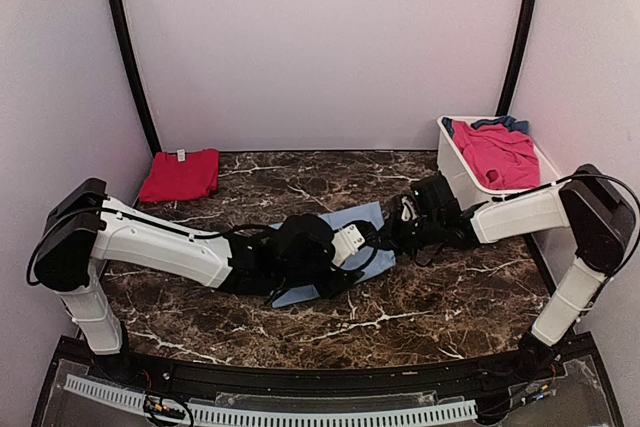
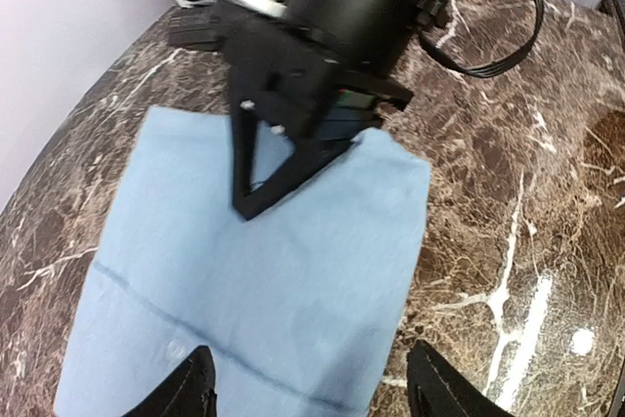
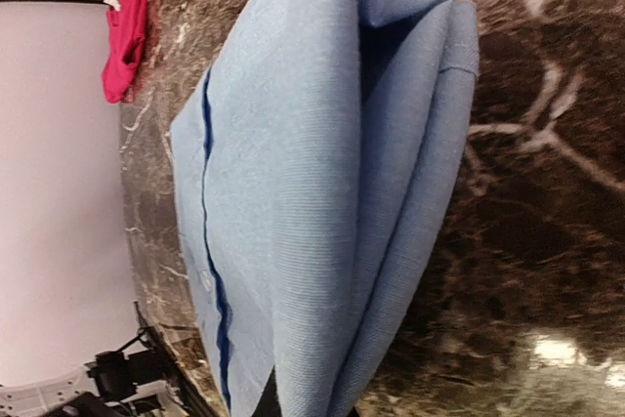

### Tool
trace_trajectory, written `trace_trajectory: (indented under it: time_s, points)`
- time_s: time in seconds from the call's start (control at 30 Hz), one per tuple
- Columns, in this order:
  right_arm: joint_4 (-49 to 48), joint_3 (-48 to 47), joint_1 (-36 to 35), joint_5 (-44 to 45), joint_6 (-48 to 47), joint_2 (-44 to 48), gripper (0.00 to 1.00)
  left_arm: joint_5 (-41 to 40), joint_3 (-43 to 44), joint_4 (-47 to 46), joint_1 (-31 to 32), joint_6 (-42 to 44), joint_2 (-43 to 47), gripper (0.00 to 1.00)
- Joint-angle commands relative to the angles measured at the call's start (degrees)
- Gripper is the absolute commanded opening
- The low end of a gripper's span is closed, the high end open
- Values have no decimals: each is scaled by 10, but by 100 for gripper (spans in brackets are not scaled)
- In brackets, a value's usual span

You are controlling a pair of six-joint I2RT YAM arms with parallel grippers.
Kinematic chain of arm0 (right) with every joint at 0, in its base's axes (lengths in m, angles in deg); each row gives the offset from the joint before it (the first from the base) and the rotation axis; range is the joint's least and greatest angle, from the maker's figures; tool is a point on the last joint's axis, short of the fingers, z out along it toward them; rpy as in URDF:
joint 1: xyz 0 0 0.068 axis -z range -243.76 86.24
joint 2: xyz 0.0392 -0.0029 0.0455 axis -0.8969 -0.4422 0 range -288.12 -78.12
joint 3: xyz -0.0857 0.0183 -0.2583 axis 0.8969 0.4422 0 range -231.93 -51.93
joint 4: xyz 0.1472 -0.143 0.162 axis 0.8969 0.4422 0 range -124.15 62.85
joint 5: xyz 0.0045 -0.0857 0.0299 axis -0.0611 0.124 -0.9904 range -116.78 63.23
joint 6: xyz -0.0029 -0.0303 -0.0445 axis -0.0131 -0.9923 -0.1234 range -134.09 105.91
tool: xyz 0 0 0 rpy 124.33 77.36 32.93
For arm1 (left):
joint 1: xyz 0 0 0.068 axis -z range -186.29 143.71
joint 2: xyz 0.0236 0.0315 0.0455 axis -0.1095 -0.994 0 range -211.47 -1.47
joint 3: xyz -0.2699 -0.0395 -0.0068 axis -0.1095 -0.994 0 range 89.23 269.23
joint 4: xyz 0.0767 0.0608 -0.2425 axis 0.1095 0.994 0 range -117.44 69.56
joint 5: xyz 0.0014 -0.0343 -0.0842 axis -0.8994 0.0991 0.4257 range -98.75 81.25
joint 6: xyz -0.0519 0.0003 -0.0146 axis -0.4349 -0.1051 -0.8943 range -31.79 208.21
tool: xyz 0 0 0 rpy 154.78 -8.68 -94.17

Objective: Fold and stack the mixed laundry pile
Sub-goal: Pass from the left arm to the right, then turn over the square-folded shirt at the center of the board.

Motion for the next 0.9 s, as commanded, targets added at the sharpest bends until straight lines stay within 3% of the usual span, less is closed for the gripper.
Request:
trace_trajectory:
  time_s: [0.0,0.13,0.47,0.87]
  points:
    - [190,-42,37,23,-153,18,0,-25,-34,34,-24,-57,73,69]
    - [297,-97,59,62,-227,48,0,-36,-59,49,-45,-95,113,75]
    - [535,-302,67,188,-361,90,0,-59,-105,80,-89,-133,187,77]
    - [707,-487,56,386,-449,47,0,-83,-129,122,-144,-188,261,79]
